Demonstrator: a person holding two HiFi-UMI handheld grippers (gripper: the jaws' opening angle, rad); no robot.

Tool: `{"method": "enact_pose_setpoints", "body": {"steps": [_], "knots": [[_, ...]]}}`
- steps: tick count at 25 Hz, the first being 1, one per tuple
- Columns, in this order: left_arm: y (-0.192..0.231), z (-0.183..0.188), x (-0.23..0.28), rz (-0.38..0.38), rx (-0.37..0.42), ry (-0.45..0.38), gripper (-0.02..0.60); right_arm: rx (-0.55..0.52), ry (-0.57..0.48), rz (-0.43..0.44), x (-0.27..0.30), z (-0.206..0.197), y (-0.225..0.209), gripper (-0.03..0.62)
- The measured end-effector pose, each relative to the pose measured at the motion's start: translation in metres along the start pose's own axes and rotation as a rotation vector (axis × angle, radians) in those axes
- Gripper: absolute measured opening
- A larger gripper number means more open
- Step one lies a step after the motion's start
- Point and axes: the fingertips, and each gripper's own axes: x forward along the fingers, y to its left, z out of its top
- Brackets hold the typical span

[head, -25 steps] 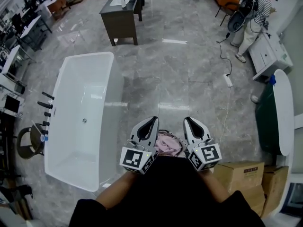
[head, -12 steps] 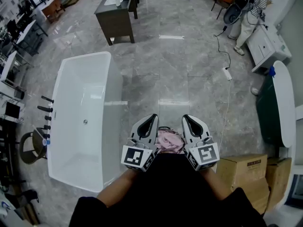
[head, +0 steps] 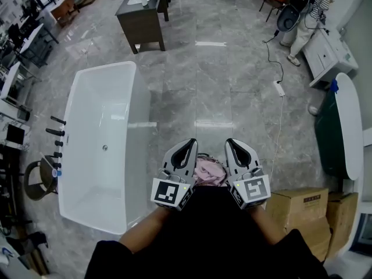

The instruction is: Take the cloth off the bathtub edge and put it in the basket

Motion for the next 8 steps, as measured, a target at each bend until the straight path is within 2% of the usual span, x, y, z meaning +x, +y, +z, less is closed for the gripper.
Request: {"method": "enact_pose_setpoints", "body": {"steps": [8], "knots": [[-0.0043,0.0017,-0.0025,-0.001,0.016,-0.012,0.015,-0.011,0.015,0.015,-0.0029,-0.0029,0.0074,0.032]]}}
